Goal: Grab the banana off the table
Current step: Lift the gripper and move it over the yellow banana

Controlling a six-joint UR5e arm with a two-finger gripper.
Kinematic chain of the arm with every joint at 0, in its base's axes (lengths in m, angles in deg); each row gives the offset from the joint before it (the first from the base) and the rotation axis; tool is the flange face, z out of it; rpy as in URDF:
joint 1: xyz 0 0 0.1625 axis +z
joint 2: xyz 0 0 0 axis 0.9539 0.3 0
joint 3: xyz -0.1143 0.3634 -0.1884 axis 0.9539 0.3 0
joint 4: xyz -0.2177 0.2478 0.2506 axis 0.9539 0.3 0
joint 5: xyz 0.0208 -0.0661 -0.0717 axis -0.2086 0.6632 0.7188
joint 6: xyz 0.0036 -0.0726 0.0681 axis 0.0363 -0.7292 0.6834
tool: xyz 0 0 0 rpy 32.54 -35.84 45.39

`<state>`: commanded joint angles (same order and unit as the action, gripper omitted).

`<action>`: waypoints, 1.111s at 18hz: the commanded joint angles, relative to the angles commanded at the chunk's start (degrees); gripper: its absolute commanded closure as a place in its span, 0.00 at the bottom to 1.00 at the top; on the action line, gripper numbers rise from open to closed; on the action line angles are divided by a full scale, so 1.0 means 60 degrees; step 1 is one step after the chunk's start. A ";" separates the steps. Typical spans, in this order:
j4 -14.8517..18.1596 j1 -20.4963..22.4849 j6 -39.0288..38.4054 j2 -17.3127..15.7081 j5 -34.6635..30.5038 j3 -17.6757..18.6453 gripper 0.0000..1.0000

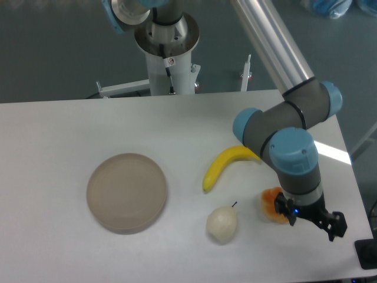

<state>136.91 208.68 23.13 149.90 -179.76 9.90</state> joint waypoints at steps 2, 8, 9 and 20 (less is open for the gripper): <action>0.0718 0.0102 0.0015 -0.0440 0.0000 0.0454 0.00; 0.0914 0.0513 0.0292 -0.1611 0.0483 0.2560 0.00; 0.0811 0.0586 0.0496 -0.1744 0.0541 0.2885 0.00; -0.0053 0.0338 0.0615 -0.2009 0.2402 0.4395 0.00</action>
<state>136.59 210.71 26.82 137.84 -165.35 36.27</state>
